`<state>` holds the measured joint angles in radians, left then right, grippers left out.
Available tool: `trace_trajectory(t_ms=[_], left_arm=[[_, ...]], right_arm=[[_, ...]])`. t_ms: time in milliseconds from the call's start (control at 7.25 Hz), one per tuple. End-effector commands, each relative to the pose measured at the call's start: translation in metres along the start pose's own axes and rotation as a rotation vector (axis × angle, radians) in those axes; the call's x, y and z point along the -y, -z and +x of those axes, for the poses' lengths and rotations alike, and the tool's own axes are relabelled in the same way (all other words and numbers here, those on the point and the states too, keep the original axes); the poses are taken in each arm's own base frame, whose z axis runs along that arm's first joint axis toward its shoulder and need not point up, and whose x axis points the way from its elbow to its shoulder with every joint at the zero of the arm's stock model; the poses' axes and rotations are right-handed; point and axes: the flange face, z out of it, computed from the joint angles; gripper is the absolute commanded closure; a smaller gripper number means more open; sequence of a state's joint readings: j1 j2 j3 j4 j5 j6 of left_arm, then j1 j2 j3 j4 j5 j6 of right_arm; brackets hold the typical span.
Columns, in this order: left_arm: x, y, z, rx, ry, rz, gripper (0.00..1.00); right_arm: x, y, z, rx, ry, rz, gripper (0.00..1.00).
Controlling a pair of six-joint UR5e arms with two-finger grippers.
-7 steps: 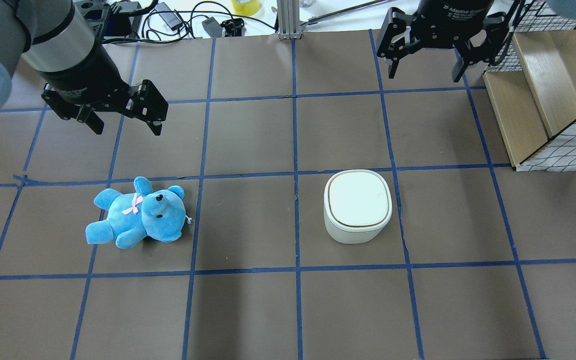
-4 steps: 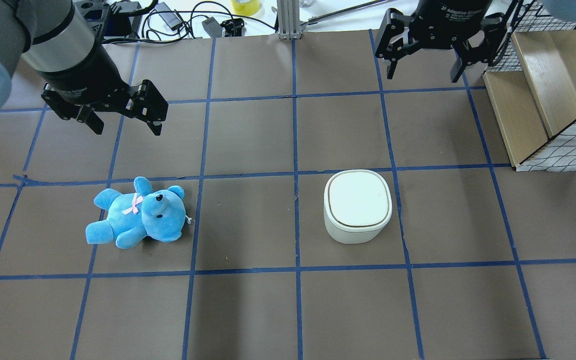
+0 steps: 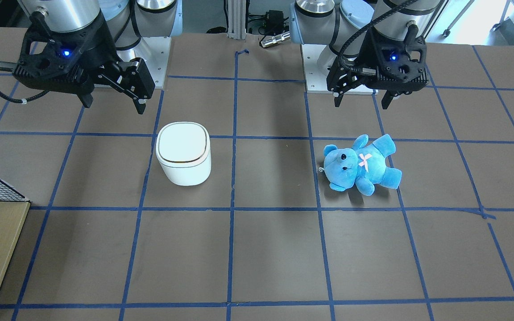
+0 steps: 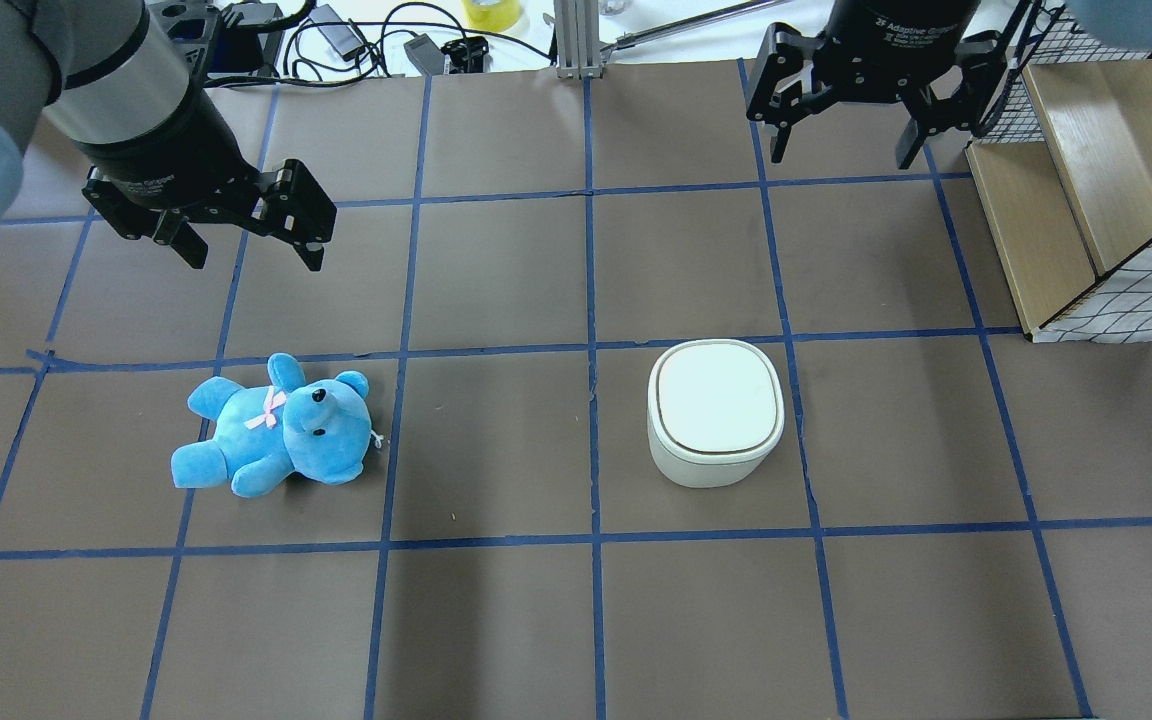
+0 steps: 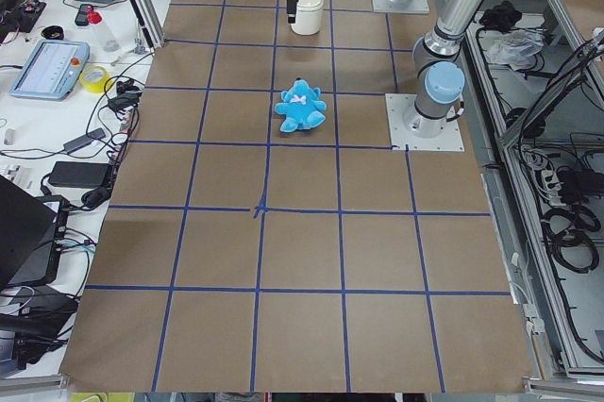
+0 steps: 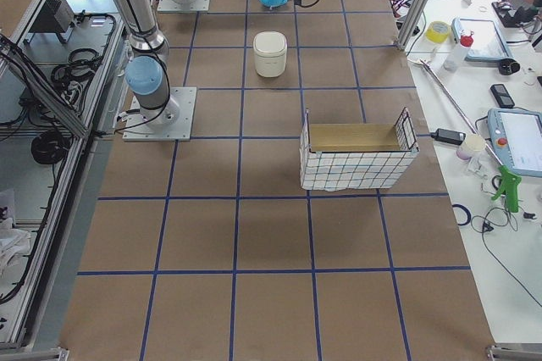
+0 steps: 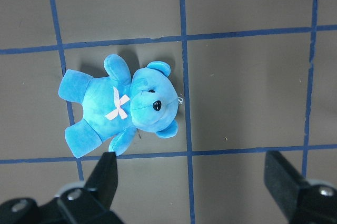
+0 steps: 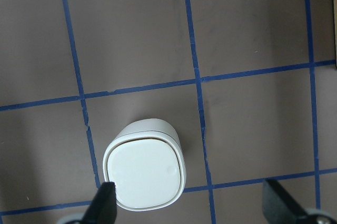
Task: Open trash can with right arm
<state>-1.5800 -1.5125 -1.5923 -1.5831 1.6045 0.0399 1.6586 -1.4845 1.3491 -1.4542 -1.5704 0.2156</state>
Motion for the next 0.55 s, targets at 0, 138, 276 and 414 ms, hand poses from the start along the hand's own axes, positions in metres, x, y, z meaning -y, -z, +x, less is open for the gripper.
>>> trace_trajectory(t_ms=[0,138,276,414], left_arm=[[0.000,0.000,0.000,0.000,0.002,0.000,0.00],[0.000,0.000,0.000,0.000,0.000,0.000,0.00],[0.000,0.000,0.000,0.000,0.000,0.000,0.00],[0.000,0.000,0.000,0.000,0.002,0.000,0.00]], right_arm=[[-0.004,-0.008,-0.007,-0.002,-0.006,-0.028,0.96],[-0.023,-0.032,-0.029,-0.029,-0.004,-0.076,1.00],[-0.038,-0.056,-0.049,-0.044,0.016,-0.113,1.00],[-0.043,-0.084,-0.053,-0.051,0.038,-0.132,1.00]])
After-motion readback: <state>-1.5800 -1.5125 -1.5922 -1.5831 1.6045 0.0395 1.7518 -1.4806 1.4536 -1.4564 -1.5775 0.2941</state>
